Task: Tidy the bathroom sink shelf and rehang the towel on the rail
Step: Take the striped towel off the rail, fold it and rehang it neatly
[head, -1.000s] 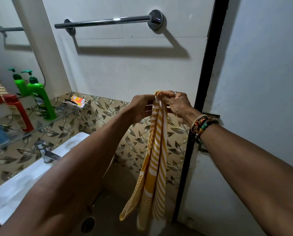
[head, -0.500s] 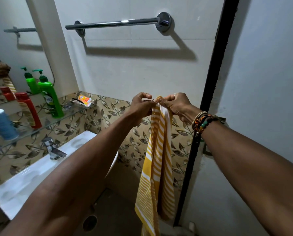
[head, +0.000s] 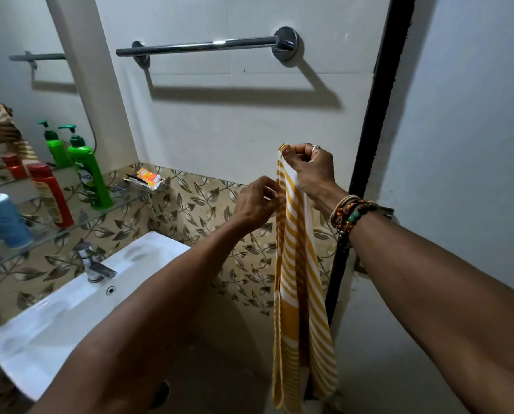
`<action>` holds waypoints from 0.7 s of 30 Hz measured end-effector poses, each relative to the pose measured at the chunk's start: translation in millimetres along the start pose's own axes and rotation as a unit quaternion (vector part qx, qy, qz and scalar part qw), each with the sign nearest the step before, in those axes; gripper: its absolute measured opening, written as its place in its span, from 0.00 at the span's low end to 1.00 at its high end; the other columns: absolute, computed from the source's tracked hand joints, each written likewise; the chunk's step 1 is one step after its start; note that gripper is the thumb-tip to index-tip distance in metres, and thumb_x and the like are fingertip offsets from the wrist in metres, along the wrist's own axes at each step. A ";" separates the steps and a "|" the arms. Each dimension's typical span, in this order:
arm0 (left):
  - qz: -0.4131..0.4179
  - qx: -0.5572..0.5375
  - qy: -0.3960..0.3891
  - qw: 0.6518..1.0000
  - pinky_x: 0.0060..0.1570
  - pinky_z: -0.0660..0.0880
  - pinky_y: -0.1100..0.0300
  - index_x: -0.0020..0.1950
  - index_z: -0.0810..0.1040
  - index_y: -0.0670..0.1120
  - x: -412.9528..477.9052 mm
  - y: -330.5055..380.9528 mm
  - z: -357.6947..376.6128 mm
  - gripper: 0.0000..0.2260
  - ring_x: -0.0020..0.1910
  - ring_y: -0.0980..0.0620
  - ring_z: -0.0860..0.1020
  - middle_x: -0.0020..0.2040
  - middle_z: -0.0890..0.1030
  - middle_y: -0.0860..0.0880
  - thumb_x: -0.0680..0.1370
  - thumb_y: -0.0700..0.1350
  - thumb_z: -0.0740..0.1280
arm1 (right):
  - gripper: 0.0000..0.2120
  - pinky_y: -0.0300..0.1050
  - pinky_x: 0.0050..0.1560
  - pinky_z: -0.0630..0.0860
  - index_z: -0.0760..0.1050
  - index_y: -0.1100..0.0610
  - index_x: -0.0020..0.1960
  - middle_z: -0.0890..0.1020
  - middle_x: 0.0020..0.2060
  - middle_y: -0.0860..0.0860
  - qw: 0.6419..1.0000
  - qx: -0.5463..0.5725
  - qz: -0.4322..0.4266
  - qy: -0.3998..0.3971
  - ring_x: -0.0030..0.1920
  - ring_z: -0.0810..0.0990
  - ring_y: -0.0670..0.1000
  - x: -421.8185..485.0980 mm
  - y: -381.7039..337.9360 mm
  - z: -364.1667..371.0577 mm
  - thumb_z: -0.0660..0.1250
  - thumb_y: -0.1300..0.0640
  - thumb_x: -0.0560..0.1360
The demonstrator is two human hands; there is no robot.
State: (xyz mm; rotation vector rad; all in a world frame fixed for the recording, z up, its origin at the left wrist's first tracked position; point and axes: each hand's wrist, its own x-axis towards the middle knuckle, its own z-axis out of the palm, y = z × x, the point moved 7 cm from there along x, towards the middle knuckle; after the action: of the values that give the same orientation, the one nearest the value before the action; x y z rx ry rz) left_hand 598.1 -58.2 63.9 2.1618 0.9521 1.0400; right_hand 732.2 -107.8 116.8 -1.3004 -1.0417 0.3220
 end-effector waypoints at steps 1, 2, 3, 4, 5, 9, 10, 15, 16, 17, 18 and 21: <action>-0.007 -0.005 0.013 1.000 0.29 0.72 0.69 0.54 0.77 0.48 -0.7 0.6 -1.2 0.09 0.42 0.59 0.80 0.45 0.80 0.54 0.76 0.46 0.71 | 0.07 0.42 0.43 0.81 0.79 0.51 0.42 0.81 0.37 0.46 1.000 0.014 0.001 0.004 0.38 0.79 0.45 -0.2 -0.6 -1.5 0.74 0.48 0.74; -0.011 -0.009 0.019 1.000 0.30 0.73 0.69 0.54 0.77 0.48 -0.8 0.8 -0.8 0.09 0.42 0.58 0.80 0.46 0.81 0.53 0.76 0.46 0.71 | 0.07 0.38 0.38 0.80 0.80 0.52 0.43 0.81 0.36 0.45 0.999 0.038 0.007 0.009 0.36 0.80 0.44 -0.7 -0.5 -3.2 0.74 0.50 0.74; -0.009 -0.002 0.014 1.000 0.31 0.73 0.68 0.53 0.77 0.47 -0.2 1.3 1.2 0.08 0.42 0.57 0.80 0.47 0.82 0.52 0.76 0.46 0.71 | 0.06 0.36 0.35 0.79 0.80 0.53 0.43 0.81 0.35 0.46 0.998 0.066 0.018 0.014 0.34 0.81 0.43 -0.8 0.2 -4.5 0.74 0.52 0.74; -0.001 0.013 0.002 1.000 0.32 0.72 0.68 0.52 0.78 0.47 0.1 2.4 4.7 0.07 0.43 0.56 0.81 0.47 0.82 0.51 0.76 0.46 0.71 | 0.06 0.36 0.37 0.80 0.80 0.53 0.43 0.81 0.36 0.47 0.996 0.087 0.029 0.020 0.35 0.82 0.43 -0.7 1.3 -6.0 0.74 0.53 0.74; 0.005 0.024 -0.012 1.000 0.33 0.72 0.68 0.51 0.78 0.48 -0.7 3.7 8.3 0.06 0.44 0.55 0.81 0.47 0.82 0.51 0.76 0.47 0.71 | 0.06 0.38 0.41 0.81 0.80 0.53 0.43 0.82 0.38 0.48 0.994 0.100 0.040 0.023 0.39 0.83 0.45 0.1 2.1 -7.0 0.75 0.52 0.74; -0.011 0.007 -0.092 0.996 0.42 0.80 0.54 0.50 0.79 0.45 -5.2 -0.7 27.3 0.07 0.49 0.48 0.81 0.49 0.82 0.47 0.78 0.48 0.68 | 0.07 0.45 0.48 0.82 0.81 0.55 0.47 0.85 0.43 0.52 0.985 0.160 0.070 0.007 0.47 0.83 0.52 -0.4 -0.2 -7.2 0.75 0.53 0.73; -0.016 0.000 -0.116 0.993 0.47 0.80 0.48 0.51 0.79 0.44 -7.4 -2.3 33.0 0.08 0.51 0.46 0.81 0.51 0.82 0.45 0.78 0.47 0.67 | 0.07 0.47 0.44 0.83 0.81 0.57 0.48 0.85 0.41 0.52 0.979 0.185 0.083 -0.002 0.43 0.84 0.51 -1.9 -0.6 -6.7 0.75 0.54 0.74; -0.044 0.047 -0.165 0.984 0.43 0.78 0.57 0.51 0.79 0.43 -13.6 -9.4 48.2 0.08 0.47 0.47 0.80 0.48 0.82 0.45 0.79 0.46 0.64 | 0.08 0.51 0.41 0.84 0.80 0.57 0.50 0.85 0.43 0.55 0.959 0.246 0.140 -0.022 0.40 0.84 0.54 -7.3 -1.8 -10.8 0.74 0.55 0.74; -0.053 0.062 -0.180 0.980 0.39 0.76 0.60 0.48 0.80 0.43 -15.1 -13.3 51.8 0.07 0.44 0.49 0.80 0.46 0.81 0.46 0.79 0.45 0.64 | 0.07 0.53 0.46 0.84 0.80 0.57 0.49 0.85 0.47 0.57 0.957 0.252 0.146 -0.015 0.45 0.84 0.56 -7.1 -1.2 -13.5 0.74 0.55 0.74; -0.066 0.067 -0.189 0.978 0.36 0.75 0.61 0.46 0.80 0.43 -16.7 -18.4 53.5 0.07 0.41 0.50 0.78 0.43 0.80 0.47 0.79 0.43 0.64 | 0.07 0.55 0.51 0.83 0.80 0.57 0.49 0.84 0.50 0.58 0.955 0.257 0.149 -0.006 0.49 0.83 0.58 -6.8 -0.3 -16.1 0.74 0.55 0.74; -0.082 0.064 -0.189 0.976 0.35 0.74 0.62 0.44 0.79 0.44 -17.9 -24.0 53.0 0.07 0.39 0.52 0.77 0.42 0.79 0.47 0.79 0.42 0.64 | 0.06 0.57 0.57 0.81 0.80 0.56 0.48 0.84 0.53 0.59 0.955 0.257 0.151 0.006 0.54 0.83 0.59 -6.0 0.7 -19.8 0.74 0.55 0.74; -0.132 0.034 -0.145 0.980 0.40 0.75 0.58 0.47 0.78 0.42 -15.6 -41.0 37.0 0.05 0.41 0.50 0.77 0.44 0.80 0.45 0.80 0.40 0.62 | 0.06 0.57 0.61 0.79 0.80 0.55 0.46 0.84 0.54 0.59 0.963 0.218 0.146 0.053 0.58 0.82 0.60 -2.3 8.7 -35.7 0.74 0.54 0.74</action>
State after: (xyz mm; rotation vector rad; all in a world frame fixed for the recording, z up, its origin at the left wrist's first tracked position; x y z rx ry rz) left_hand 606.9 -52.3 7.5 2.0950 1.1072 0.5573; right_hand 761.6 -129.3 111.1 -1.0530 -0.6377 0.6594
